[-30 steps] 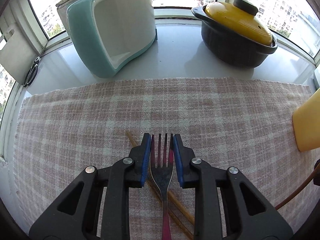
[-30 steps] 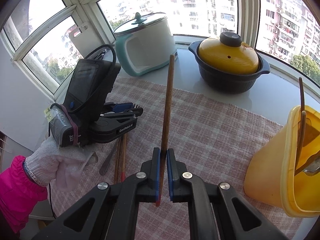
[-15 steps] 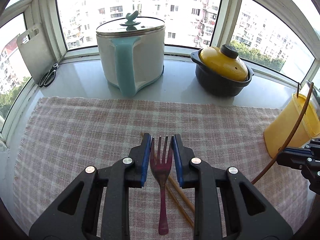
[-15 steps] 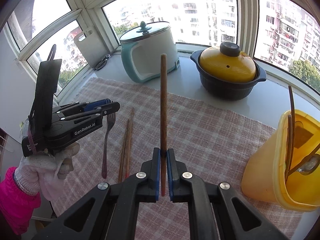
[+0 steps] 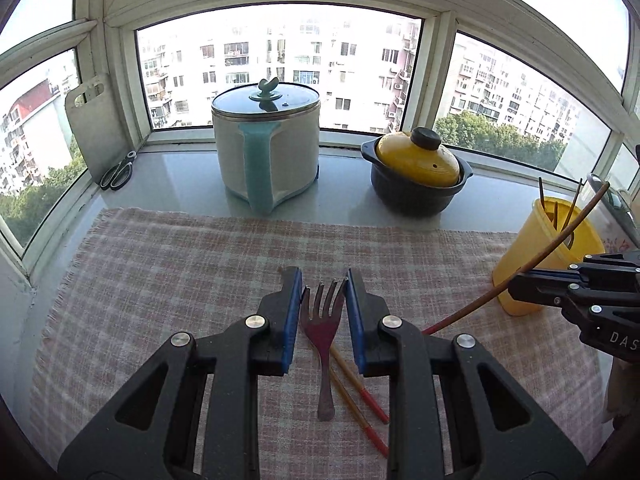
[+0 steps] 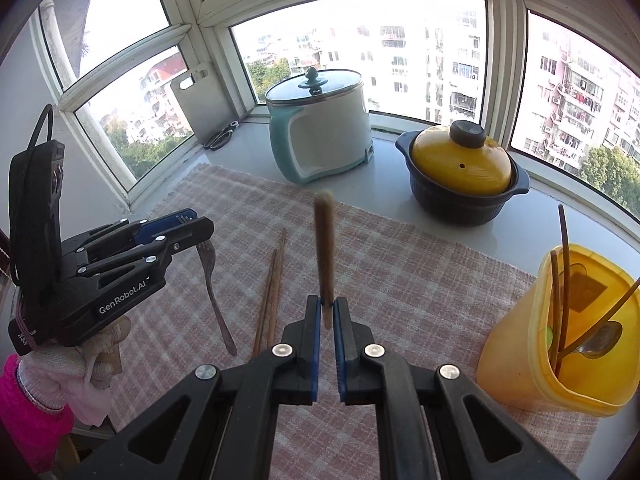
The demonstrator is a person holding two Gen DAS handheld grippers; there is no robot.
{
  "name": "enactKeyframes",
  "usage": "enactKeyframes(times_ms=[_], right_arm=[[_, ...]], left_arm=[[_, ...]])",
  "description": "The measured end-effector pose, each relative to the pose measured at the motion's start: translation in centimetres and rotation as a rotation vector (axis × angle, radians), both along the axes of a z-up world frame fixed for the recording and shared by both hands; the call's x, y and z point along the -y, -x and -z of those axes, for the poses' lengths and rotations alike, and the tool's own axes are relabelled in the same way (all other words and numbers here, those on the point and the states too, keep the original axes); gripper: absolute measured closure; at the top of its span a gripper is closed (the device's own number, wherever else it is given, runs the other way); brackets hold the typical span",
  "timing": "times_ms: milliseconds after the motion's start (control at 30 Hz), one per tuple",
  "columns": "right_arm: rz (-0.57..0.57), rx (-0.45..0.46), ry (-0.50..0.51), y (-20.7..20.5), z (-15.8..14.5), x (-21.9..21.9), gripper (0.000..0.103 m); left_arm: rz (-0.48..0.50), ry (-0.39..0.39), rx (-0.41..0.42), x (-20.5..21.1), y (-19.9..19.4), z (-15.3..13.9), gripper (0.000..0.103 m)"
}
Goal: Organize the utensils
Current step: 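Carry the fork with the left tool while the right tool carries the chopstick to the bin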
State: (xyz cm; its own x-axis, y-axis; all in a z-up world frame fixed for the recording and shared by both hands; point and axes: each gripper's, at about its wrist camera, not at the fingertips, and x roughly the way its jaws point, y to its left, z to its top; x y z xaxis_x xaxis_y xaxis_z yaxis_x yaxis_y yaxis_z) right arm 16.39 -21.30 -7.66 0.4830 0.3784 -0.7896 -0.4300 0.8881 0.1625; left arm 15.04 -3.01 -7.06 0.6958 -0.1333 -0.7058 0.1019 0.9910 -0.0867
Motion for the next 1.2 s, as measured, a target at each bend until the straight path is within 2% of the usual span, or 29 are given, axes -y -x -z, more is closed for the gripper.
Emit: enactKeyframes(times_ms=[433, 767, 1200], right_arm=[[0.019, 0.078, -0.01, 2.2, -3.5, 3.1, 0.099], [0.073, 0.135, -0.038, 3.7, -6.7, 7.8, 0.099], [0.154, 0.222, -0.057, 5.0, -11.2, 14.3, 0.099]], left_arm=[[0.051, 0.027, 0.076, 3.3, 1.8, -4.4, 0.083], [0.135, 0.026, 0.151, 7.5, 2.3, -8.5, 0.083], [0.242, 0.076, 0.22, 13.6, 1.4, -13.2, 0.083]])
